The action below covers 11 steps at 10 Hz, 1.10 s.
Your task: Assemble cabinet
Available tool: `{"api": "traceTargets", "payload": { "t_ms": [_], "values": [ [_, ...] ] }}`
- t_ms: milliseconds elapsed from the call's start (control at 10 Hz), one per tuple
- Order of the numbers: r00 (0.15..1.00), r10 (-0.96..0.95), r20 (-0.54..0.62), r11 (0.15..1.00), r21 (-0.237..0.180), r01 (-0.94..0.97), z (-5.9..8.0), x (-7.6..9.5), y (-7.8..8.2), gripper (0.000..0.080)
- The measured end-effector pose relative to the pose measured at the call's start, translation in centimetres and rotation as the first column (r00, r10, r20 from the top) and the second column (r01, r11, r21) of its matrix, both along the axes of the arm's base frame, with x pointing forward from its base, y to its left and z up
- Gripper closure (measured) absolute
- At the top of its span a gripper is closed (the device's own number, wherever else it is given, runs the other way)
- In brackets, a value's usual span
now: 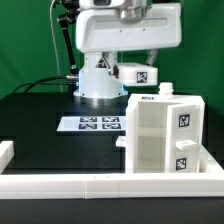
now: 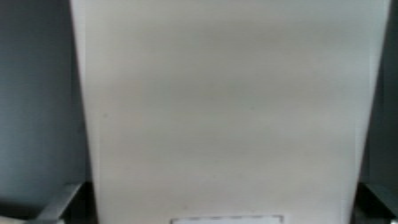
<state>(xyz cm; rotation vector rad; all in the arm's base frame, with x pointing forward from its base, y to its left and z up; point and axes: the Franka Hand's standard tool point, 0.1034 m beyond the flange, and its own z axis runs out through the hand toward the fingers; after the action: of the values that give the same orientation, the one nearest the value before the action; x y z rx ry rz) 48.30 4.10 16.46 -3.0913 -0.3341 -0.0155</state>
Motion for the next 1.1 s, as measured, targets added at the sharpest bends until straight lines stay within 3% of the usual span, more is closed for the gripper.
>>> {"api": "traceTargets", "payload": {
  "t_ms": [500,700,1000,1100],
  "values": [
    [1.000,-0.001,-0.011,1.000,0.001,0.001,-0.3,-0.2,0.0,0.0239],
    [1.000,0.019,-0.015,1.000,0.006,-0.019,1.6,2.2,1.3,0.0239],
    [0.999,0.052,-0.004,0.999,0.014,-0.052,2.4,6.0,3.0,0.0239],
    [0.996,0.090,-0.002,0.996,0.015,-0.090,2.1,6.5,2.9,0.0239]
  ]
}}
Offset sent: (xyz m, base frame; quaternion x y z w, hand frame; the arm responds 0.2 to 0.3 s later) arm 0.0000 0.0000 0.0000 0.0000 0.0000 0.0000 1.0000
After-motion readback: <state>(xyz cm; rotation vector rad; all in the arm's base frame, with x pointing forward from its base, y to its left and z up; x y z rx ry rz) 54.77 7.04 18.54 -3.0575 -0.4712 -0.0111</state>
